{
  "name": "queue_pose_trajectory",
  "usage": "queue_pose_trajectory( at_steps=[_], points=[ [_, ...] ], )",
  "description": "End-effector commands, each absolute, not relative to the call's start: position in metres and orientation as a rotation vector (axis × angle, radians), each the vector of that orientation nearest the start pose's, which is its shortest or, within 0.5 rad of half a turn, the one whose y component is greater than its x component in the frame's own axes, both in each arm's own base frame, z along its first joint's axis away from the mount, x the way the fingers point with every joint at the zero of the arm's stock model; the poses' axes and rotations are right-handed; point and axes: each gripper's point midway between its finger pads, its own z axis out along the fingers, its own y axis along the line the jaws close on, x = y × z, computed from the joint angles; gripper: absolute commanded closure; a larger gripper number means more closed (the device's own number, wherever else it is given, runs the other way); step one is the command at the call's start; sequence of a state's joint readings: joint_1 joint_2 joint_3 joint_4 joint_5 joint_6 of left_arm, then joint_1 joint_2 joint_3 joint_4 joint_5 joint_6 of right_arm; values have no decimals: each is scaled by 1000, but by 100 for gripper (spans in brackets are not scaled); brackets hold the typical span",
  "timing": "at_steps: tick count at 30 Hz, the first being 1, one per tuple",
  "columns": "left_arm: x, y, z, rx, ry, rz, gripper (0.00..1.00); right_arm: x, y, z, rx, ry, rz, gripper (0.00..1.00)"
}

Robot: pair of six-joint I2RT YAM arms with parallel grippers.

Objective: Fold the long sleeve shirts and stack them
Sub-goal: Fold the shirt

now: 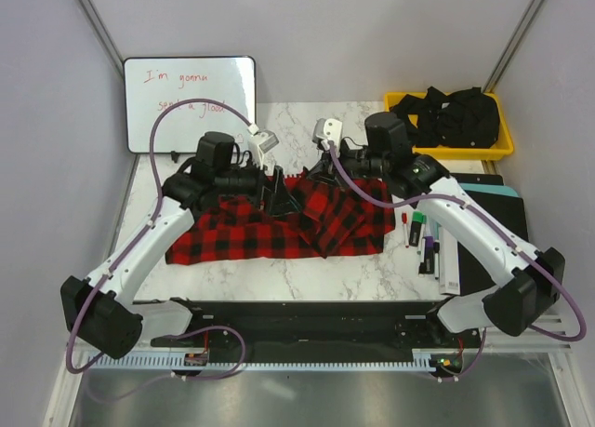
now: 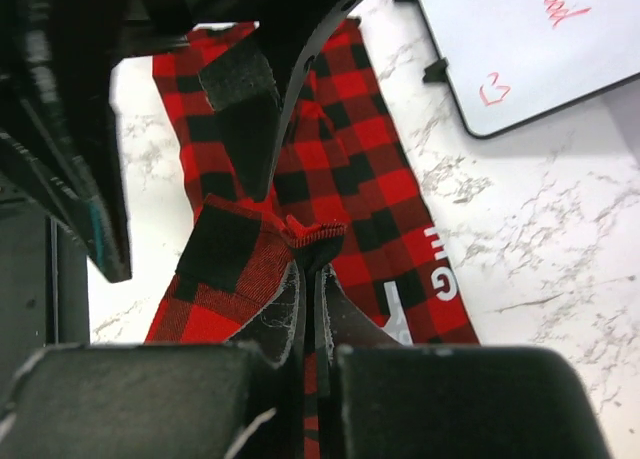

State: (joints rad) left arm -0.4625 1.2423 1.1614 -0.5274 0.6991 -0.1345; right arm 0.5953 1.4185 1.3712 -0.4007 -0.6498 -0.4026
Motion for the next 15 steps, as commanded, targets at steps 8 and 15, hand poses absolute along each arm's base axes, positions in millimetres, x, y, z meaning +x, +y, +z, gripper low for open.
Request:
queue_pose_trajectory(
  at_steps=[8,15],
  points=[
    [216,-250,276,405,2190,-1524,7,278,306,325,-1237,1376,741,100],
    [227,-263,279,353,2203,-1615,9,279,313,325,-1230,1379,732,100]
  ],
)
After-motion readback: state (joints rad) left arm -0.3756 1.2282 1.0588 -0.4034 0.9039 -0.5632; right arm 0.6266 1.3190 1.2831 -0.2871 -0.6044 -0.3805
